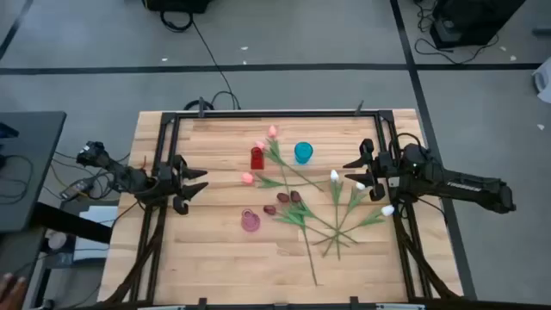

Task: Sort flowers into vase by color

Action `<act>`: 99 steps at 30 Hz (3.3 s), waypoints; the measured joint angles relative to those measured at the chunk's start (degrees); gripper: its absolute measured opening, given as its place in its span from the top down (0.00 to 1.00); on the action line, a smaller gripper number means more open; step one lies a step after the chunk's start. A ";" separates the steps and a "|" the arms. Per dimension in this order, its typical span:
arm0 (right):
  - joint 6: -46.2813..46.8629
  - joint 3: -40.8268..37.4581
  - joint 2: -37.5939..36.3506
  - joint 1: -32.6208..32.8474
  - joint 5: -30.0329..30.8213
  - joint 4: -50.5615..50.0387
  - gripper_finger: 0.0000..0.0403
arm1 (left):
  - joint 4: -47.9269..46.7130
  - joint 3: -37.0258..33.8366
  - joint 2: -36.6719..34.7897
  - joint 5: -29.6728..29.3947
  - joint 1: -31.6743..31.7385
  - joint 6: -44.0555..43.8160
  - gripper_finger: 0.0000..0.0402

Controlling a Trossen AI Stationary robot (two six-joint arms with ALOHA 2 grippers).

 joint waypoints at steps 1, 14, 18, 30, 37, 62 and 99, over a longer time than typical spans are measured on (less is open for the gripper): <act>0.02 -0.01 0.00 0.00 0.00 0.00 0.64 | 0.02 0.00 0.00 0.00 0.00 0.00 0.53; 0.00 -0.01 -0.02 0.00 0.00 0.00 0.64 | 0.00 0.00 0.01 0.00 -0.02 0.00 0.53; 0.00 -0.01 0.00 0.00 0.00 0.00 0.64 | 0.00 0.00 0.00 0.00 0.00 -0.02 0.53; 0.01 -0.01 -0.01 0.00 0.00 0.00 0.64 | 0.00 0.00 0.00 0.00 0.00 -0.02 0.53; 0.00 -0.01 0.00 0.00 0.01 0.00 0.64 | 0.01 0.00 0.00 0.00 -0.01 -0.01 0.53; 5.82 -0.01 0.22 0.11 2.12 9.61 0.64 | 1.42 0.00 0.00 0.09 -0.01 -0.02 0.53; 44.18 34.80 64.13 9.98 10.83 -56.15 0.66 | 28.78 -0.04 30.54 8.72 -0.02 -9.35 0.53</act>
